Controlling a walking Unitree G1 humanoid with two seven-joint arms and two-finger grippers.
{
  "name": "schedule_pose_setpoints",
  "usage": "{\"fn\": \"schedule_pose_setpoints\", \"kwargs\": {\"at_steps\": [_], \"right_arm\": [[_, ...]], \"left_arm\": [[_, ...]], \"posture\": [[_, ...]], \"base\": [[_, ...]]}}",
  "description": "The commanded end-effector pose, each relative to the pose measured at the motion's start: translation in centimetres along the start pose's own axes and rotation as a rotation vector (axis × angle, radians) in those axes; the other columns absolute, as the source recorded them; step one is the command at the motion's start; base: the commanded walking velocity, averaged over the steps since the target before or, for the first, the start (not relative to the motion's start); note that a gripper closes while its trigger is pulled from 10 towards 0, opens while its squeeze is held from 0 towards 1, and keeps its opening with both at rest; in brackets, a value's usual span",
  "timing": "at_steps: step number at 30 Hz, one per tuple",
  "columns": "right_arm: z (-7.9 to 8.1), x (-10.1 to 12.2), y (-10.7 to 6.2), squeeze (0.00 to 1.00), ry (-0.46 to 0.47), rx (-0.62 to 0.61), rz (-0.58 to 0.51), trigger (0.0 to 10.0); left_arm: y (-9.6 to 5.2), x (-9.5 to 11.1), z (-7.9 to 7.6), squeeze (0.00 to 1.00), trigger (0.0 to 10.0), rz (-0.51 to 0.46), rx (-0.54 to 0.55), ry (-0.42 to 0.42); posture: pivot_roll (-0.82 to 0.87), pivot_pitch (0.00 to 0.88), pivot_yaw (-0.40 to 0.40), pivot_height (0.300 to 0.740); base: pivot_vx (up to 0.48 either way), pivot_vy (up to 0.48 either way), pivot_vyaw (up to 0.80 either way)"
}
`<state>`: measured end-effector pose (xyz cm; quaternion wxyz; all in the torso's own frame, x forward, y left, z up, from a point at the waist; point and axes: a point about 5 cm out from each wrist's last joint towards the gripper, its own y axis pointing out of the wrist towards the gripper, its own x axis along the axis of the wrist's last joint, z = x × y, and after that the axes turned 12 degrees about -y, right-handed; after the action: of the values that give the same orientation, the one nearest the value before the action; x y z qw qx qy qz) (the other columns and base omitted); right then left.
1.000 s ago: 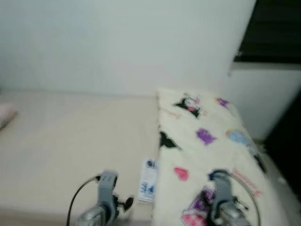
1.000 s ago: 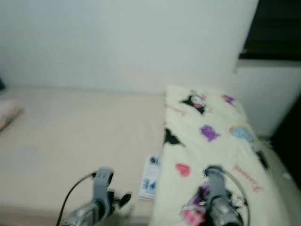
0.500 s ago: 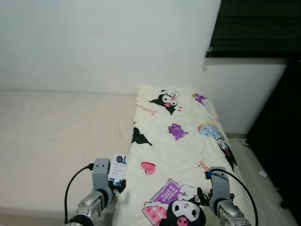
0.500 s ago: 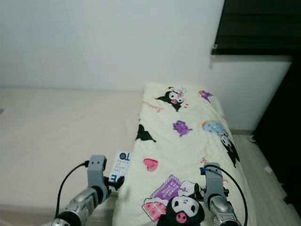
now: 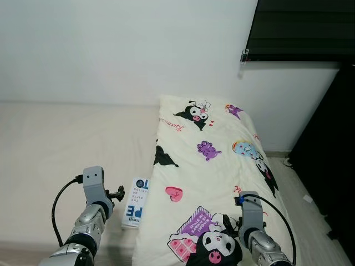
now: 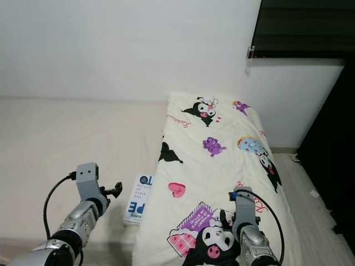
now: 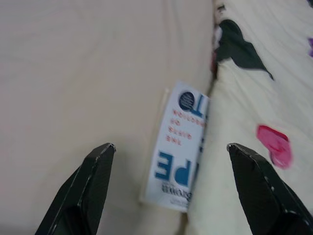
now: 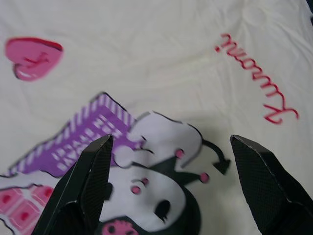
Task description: Clean up the room
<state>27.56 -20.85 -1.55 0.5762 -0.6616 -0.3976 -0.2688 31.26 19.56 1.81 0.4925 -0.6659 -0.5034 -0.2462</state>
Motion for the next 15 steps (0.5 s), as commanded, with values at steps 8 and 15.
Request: {"fn": "schedule_pose_setpoints", "kwargs": {"at_steps": [8, 15], "right_arm": [[-0.7, 2.2, 0.2, 0.0, 0.053, 0.011, -0.117, 10.0], [-1.1, 3.0, 0.2, 0.0, 0.067, 0.016, -0.163, 10.0]], "left_arm": [[-0.6, -1.7, 1.1, 0.0, 10.0, 0.072, 0.016, -0.057], [-0.5, -1.3, 1.0, 1.0, 10.0, 0.05, 0.002, -0.144]], "posture": [[-0.04, 0.062, -0.008, 0.651], [-0.06, 0.078, -0.011, 0.636]], "base": [[0.0, 0.0, 0.0], [0.0, 0.0, 0.0]]}}
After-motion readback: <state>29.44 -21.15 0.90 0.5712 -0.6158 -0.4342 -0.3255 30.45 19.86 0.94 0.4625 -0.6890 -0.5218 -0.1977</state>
